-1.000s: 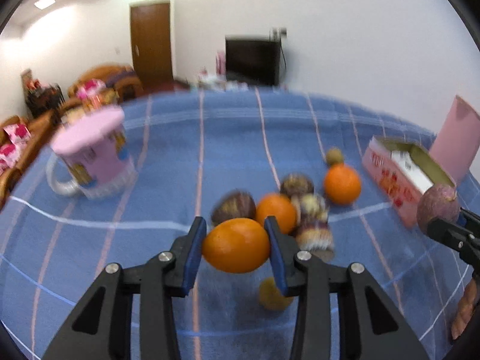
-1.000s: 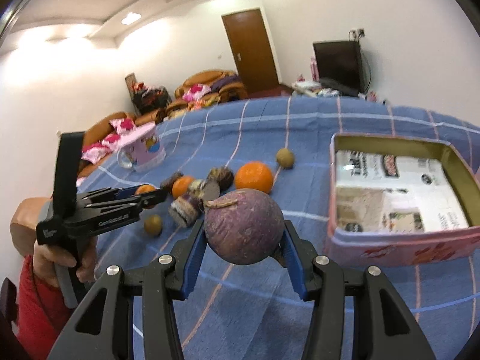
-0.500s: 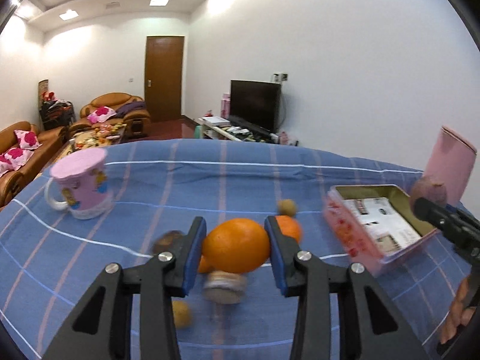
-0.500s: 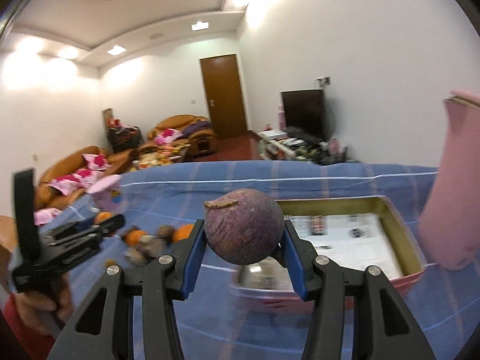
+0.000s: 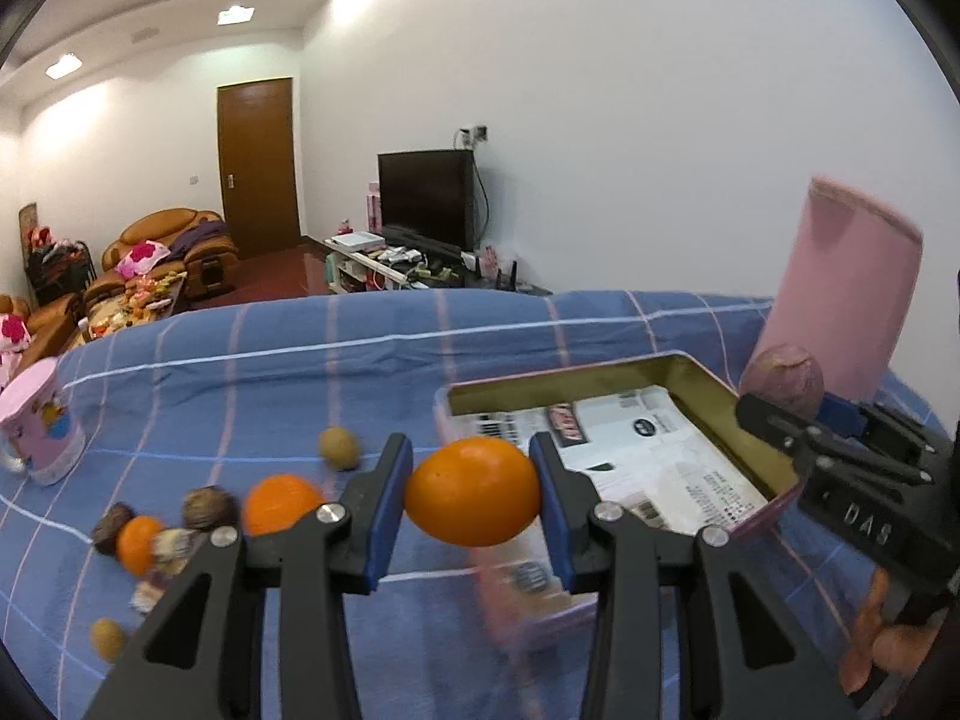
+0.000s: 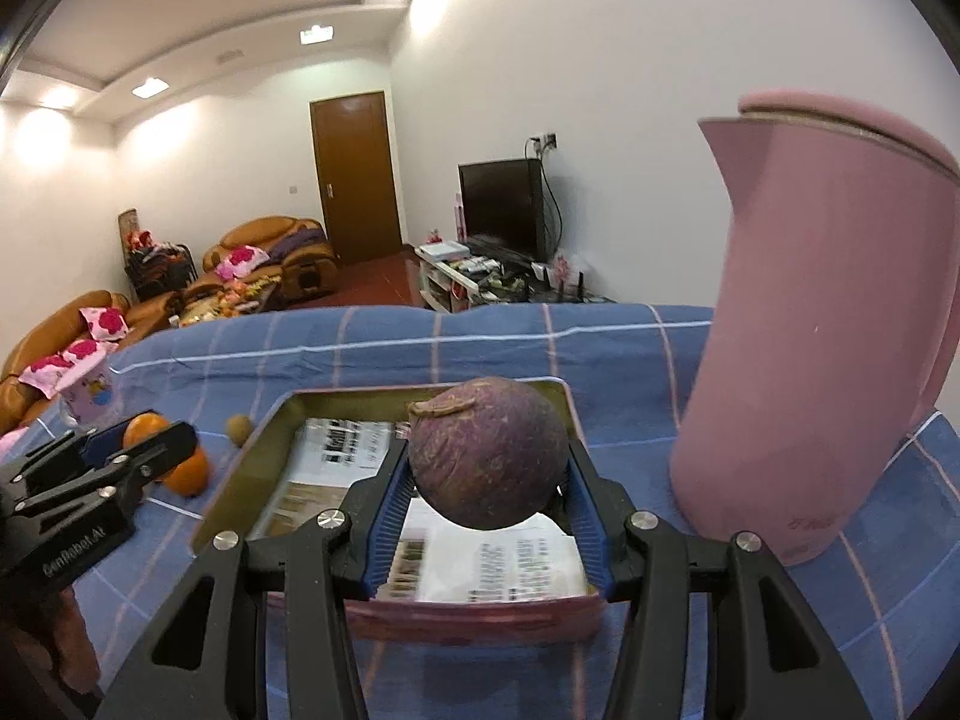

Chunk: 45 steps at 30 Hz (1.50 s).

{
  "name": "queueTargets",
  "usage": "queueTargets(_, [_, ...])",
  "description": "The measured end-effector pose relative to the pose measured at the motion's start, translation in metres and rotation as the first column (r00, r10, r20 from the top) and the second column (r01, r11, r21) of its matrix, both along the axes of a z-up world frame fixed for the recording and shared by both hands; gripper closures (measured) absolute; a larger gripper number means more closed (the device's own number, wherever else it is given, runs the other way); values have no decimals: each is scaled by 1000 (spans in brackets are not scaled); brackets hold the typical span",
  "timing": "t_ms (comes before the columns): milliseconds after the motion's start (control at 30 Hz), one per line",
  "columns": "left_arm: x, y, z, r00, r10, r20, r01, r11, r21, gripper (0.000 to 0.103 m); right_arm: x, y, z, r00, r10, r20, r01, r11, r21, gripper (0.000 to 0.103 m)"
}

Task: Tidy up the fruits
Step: 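Carry the purple fruit and orange into the pink tin box and open both tools, then withdraw both tools from the tin box back toward the remaining fruits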

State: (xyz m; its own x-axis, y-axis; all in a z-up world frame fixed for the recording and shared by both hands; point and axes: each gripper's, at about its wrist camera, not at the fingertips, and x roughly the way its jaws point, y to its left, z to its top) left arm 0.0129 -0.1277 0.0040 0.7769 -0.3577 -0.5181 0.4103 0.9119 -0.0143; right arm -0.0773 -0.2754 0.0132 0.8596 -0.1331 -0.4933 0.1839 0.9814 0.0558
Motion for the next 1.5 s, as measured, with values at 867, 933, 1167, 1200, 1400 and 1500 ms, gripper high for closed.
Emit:
queueTargets(867, [14, -45, -22, 996, 10, -85, 1, 992, 126, 59, 22, -9, -23, 990, 72, -118, -63, 995, 71, 44])
queueTargets(933, [14, -46, -22, 997, 17, -80, -6, 991, 136, 54, 20, -7, -22, 992, 74, -101, -67, 995, 69, 37])
queueTargets(1167, [-5, -41, -10, 997, 58, 48, -64, 990, 126, 3, 4, -15, -5, 999, 28, 16, -30, 995, 91, 33])
queueTargets(1200, [-10, -38, -7, 995, 58, 82, -67, 992, 108, 2, 1, -16, -2, 999, 13, 39, -17, 996, 86, 31])
queueTargets(1400, [-12, -27, -3, 983, 121, 141, -135, 986, 93, 0, -8, -16, 5, 990, -77, 118, 72, 997, 40, 28])
queueTargets(1500, [-7, -18, -1, 981, 151, 120, -160, 985, 66, 0, -10, -16, 5, 984, -111, 139, 110, 994, 17, 28])
